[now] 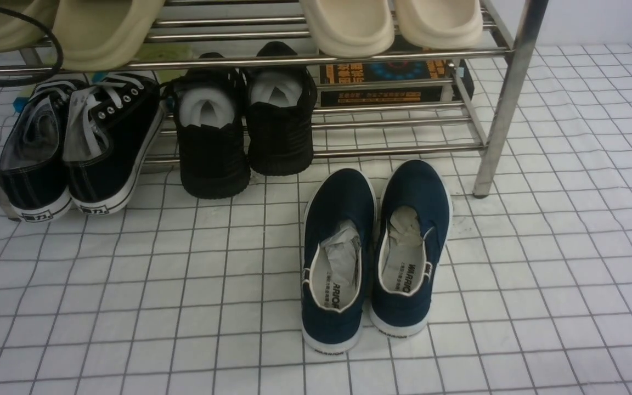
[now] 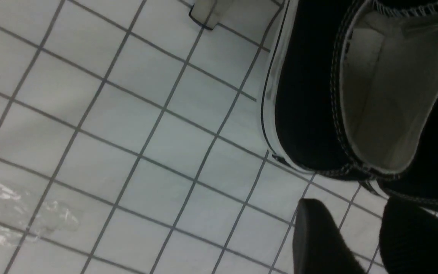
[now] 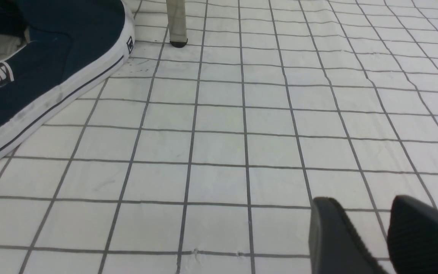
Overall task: Take the shoes off the shelf with your hand from the white checkered tablecloth.
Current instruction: 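Grasp the leftmost shoe on the bottom shelf of the shoe rack with the left gripper, then set the held shoe down on the floor in front of the rack with the left gripper, then grasp the leftmost shoe on the bottom shelf of the shoe rack with the left gripper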
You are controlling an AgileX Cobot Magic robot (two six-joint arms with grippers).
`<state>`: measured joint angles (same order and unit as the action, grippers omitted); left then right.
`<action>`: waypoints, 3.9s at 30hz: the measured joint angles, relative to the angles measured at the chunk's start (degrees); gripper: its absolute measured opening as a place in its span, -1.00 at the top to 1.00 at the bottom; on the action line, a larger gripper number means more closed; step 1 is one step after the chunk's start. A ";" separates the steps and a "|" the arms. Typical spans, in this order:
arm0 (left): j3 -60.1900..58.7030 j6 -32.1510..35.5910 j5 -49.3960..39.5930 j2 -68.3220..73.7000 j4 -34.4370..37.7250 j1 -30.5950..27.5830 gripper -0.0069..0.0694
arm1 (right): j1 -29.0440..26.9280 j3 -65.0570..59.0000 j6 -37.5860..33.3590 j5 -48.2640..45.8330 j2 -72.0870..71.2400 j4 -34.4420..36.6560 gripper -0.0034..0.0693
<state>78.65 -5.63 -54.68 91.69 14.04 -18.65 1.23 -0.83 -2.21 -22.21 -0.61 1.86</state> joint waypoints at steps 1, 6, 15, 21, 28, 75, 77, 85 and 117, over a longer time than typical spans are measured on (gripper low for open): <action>0.00 0.00 1.39 0.92 1.10 0.00 -0.10 | 0.00 0.00 0.00 0.00 0.00 0.00 0.25; 0.00 0.15 3.90 3.32 4.14 0.00 -0.25 | 0.00 0.00 0.00 0.00 0.00 0.00 0.25; 0.05 0.22 11.29 9.30 4.71 0.00 -0.24 | 0.00 0.00 0.00 0.00 0.00 0.00 0.25; 0.11 0.24 13.15 11.53 6.03 0.00 0.17 | 0.00 0.00 0.00 0.00 0.00 0.00 0.25; 0.22 1.28 9.99 11.19 3.93 -0.20 0.76 | 0.00 0.00 0.00 0.00 0.00 0.00 0.25; -13.26 -8.52 3.11 -8.99 -11.44 1.06 0.28 | 0.00 0.00 0.00 0.00 0.00 0.00 0.25; -12.64 -7.10 2.91 -8.99 -9.70 2.49 0.46 | 0.00 0.00 0.00 0.00 0.00 0.00 0.25; -12.08 -9.52 12.28 -8.99 -4.93 11.05 0.74 | 0.00 0.00 0.00 0.00 0.00 0.00 0.25; -11.69 -3.28 22.45 5.91 6.83 10.99 0.73 | 0.00 0.00 0.00 0.00 0.00 0.00 0.25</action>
<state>66.96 -8.91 -32.22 97.61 20.87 -7.65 1.23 -0.83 -2.21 -22.21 -0.61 1.86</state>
